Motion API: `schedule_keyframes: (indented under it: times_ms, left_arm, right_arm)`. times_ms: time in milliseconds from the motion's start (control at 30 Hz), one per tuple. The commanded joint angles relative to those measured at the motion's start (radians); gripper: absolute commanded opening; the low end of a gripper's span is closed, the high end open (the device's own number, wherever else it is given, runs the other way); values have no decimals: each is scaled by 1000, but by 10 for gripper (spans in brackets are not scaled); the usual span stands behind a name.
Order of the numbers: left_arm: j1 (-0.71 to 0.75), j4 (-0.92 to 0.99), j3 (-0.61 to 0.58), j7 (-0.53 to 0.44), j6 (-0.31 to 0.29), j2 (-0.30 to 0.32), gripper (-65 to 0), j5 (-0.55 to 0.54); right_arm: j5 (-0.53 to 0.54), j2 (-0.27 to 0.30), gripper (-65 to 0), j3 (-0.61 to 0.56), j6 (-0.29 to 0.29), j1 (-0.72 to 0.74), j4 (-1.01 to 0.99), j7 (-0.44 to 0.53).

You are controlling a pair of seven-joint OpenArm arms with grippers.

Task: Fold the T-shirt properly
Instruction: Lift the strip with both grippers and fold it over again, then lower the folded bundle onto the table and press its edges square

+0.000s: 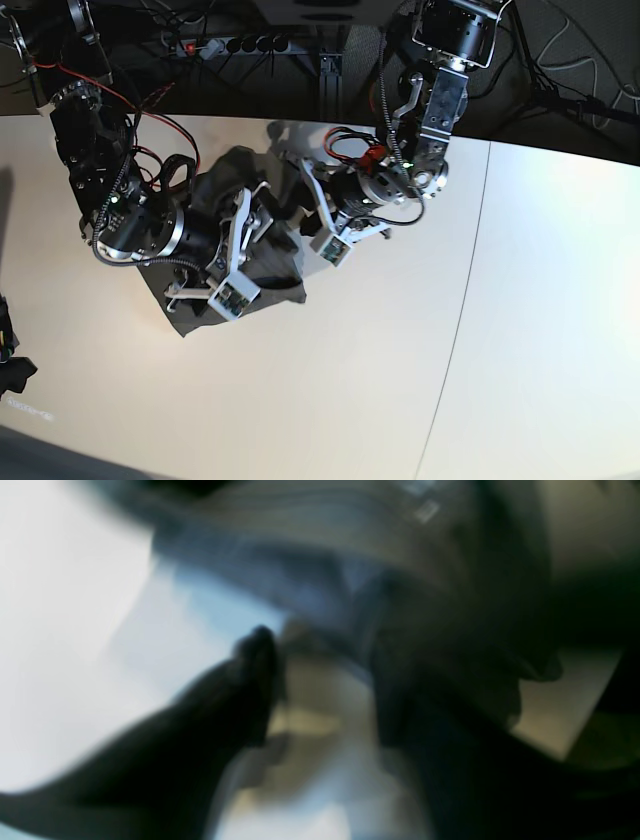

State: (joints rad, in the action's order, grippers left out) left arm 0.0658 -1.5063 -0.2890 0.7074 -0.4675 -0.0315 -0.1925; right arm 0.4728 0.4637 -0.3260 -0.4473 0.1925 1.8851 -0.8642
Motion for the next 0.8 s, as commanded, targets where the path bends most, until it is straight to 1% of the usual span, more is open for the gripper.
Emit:
schedule_keyframes:
  times_ms: [0, 33, 67, 100, 167, 200, 267, 333, 400, 433, 500, 600, 700, 767]
  left_arm:
    - [-10, -50, 21, 18, 14, -4, -516, 3]
    - [-10, -85, 42, 40, 14, -4, -576, 3]
    - [-10, -119, 57, 61, 14, -1, -630, 1]
    - [-10, -148, 64, 79, 14, 7, -650, -10]
    - [-8, -182, 63, 98, 14, 34, -650, -61]
    - [-6, -191, 60, 98, 13, 42, -650, -84]
    - [3, -205, 54, 98, -9, 48, -650, -127]
    - [17, -219, 31, 106, -61, 48, -650, -205]
    - [33, -229, -22, 106, -115, 48, -650, -277]
    - [35, -230, -61, 105, -126, 48, -650, -296]
    - [34, -230, -148, 93, -127, 48, -650, -286]
    - [34, -228, -229, 27, -127, 42, -650, -207]
    - [34, -228, -246, 6, -127, 10, -650, -158]
    - [29, -222, -246, -4, -127, -11, -650, -118]
  right_arm:
    - [-12, 0, -214, 34, -47, 38, 14, 48]
    - [-28, -6, -235, 56, -47, 52, 8, 73]
    - [-47, -14, -297, 79, -47, 66, -3, 98]
    - [-68, -22, -394, 100, -47, 82, -17, 119]
    - [-101, -43, -635, 137, -47, 119, -61, 132]
    - [-110, -53, -650, 149, -47, 141, -93, 131]
    - [-119, -66, -650, 156, -47, 191, -177, 136]
    - [-138, -72, -650, 156, -47, 240, -284, 170]
    - [-190, -83, -650, 156, -47, 292, -411, 225]
    - [-204, -91, -650, 156, -47, 320, -480, 245]
    - [-203, -110, -650, 155, -47, 379, -615, 262]
    - [-206, -136, -650, 155, -51, 445, -782, 262]
    - [-223, -154, -650, 153, -55, 479, -897, 257]
    - [-222, -163, -650, 151, -79, 483, -930, 215]
